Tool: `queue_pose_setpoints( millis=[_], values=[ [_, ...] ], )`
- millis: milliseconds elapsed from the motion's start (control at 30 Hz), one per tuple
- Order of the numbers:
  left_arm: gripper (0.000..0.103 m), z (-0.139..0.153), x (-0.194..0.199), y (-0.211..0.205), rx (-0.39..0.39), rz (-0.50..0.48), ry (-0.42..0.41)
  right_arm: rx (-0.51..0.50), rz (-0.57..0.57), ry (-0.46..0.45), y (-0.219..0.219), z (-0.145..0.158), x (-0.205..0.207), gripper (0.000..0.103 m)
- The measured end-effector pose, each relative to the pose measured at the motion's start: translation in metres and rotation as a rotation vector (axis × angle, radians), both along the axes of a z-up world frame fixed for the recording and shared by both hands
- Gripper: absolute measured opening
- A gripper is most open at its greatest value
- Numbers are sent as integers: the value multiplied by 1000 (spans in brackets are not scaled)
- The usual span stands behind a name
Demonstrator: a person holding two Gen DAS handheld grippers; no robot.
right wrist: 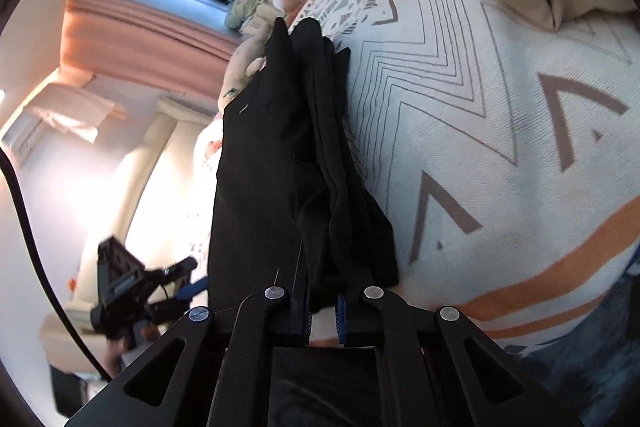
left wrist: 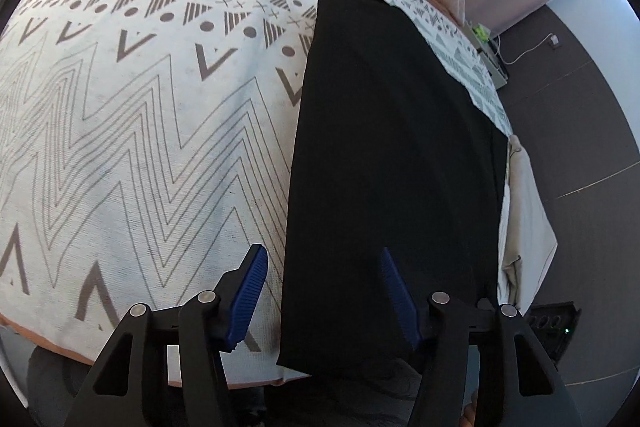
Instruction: Fold large clothes
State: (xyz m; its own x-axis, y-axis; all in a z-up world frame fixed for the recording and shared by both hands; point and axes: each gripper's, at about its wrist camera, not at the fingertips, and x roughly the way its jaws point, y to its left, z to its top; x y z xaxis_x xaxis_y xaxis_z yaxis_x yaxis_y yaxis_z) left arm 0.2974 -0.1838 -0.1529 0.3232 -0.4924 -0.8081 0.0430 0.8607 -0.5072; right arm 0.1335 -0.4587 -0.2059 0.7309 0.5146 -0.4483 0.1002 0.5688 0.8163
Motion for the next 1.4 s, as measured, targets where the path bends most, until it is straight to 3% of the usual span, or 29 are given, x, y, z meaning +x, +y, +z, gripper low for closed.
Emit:
queue_pose_setpoints(
  millis=[200, 400, 467, 533, 633, 733, 1167, 1400],
  values=[
    [54, -14, 4, -15, 12, -19, 19, -18, 2, -26, -4, -1, -6, 6],
    [54, -16, 8, -17, 16, -19, 26, 4, -7, 32, -9, -15, 5, 7],
    [54, -16, 8, -15, 12, -15, 28, -24, -3, 53, -10, -7, 4, 15],
    [54, -14, 8, -14, 12, -9, 25, -79, -13, 77, -13, 4, -2, 35],
    [55, -9, 10, -12, 29, -19, 8, -169, -38, 68, -20, 25, -11, 46],
    [55, -7, 15, -10, 24, -11, 10, -165, -42, 52, -29, 37, -5, 62],
    [55, -5, 55, 2, 11, 16, 17, -233, 68, 143, -25, 48, 95, 63],
    [55, -7, 87, -7, 13, 5, 10, -198, 145, 178, -26, 42, 149, 63]
  ],
)
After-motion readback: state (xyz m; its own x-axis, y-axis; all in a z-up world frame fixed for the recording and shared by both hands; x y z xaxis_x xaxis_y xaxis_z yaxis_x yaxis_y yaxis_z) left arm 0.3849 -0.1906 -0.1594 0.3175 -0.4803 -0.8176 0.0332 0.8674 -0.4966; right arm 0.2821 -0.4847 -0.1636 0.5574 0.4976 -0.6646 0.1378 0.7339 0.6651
